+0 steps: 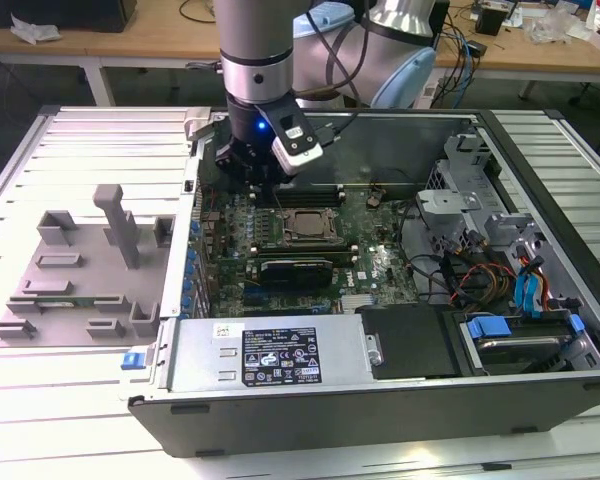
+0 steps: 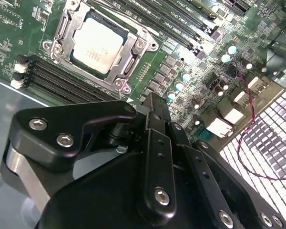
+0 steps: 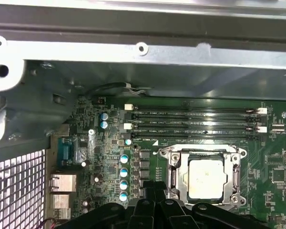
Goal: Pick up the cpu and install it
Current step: 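Install the first cpu locking lever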
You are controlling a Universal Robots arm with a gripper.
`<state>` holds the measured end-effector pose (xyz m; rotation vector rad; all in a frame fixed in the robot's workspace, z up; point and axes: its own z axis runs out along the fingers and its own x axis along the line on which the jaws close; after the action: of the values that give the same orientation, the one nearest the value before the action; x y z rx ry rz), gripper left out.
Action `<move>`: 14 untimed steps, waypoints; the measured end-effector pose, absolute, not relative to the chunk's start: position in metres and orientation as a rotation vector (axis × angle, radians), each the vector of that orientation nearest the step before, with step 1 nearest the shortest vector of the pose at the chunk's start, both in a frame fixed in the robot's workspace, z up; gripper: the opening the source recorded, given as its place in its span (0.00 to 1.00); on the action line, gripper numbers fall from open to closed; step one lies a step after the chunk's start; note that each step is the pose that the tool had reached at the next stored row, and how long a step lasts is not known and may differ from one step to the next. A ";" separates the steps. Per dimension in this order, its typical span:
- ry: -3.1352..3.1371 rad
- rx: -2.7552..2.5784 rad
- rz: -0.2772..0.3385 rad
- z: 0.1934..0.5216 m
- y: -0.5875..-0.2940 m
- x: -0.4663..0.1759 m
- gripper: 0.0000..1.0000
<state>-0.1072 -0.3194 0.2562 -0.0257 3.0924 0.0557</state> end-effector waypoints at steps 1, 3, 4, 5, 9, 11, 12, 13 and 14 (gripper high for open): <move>3.092 -0.026 0.056 0.259 -0.319 -0.107 0.11; 3.092 -0.025 0.056 0.259 -0.319 -0.108 0.11; 3.092 -0.026 0.057 0.259 -0.319 -0.111 0.11; 3.089 -0.025 0.084 0.259 -0.319 -0.114 0.11; 3.078 -0.024 0.149 0.259 -0.319 -0.114 0.11; 3.078 -0.023 0.150 0.259 -0.319 -0.116 0.11; 3.078 -0.024 0.152 0.259 -0.319 -0.118 0.11; 3.076 -0.023 0.176 0.259 -0.319 -0.119 0.11; 3.074 -0.022 0.208 0.259 -0.319 -0.120 0.11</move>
<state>-0.1203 -0.3193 0.2587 -0.0219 3.0739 0.2084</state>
